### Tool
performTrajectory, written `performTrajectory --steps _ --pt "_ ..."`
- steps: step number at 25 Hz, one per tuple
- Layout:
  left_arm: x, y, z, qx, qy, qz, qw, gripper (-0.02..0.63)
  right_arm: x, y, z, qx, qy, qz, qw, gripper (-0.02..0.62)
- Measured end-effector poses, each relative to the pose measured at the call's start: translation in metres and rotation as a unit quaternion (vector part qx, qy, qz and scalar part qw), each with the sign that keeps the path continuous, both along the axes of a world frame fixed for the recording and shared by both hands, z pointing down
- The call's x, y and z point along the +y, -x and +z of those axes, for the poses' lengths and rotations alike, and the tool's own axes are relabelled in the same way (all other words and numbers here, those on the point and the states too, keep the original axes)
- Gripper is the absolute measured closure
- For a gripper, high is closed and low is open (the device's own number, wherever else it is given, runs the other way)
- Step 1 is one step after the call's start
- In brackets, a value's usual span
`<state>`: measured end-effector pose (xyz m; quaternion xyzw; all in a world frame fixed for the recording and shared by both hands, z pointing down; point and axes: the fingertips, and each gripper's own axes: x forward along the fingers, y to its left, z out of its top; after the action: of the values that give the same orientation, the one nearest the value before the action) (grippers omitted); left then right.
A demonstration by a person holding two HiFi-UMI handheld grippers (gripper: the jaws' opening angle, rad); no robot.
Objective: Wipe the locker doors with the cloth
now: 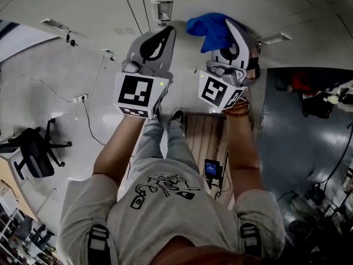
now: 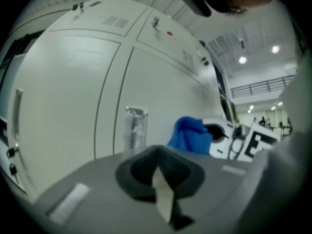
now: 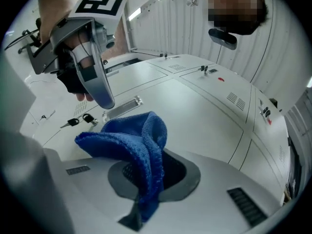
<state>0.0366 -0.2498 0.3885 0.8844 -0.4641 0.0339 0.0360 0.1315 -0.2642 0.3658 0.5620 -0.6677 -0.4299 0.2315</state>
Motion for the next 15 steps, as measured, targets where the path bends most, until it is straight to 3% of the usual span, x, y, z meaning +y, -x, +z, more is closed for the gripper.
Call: performTrajectory --steps 7,15 --pt "-0.003 -0.007 0.06 0.008 0.021 -0.001 0.9997 0.604 -0.008 0.005 0.096 -0.006 0.034 -0.008 0.999 0.566" --pt "0.004 -0.023 0.116 0.004 0.063 0.005 0.998 0.604 -0.006 -0.014 0.171 0.003 0.108 0.006 0.994 0.566"
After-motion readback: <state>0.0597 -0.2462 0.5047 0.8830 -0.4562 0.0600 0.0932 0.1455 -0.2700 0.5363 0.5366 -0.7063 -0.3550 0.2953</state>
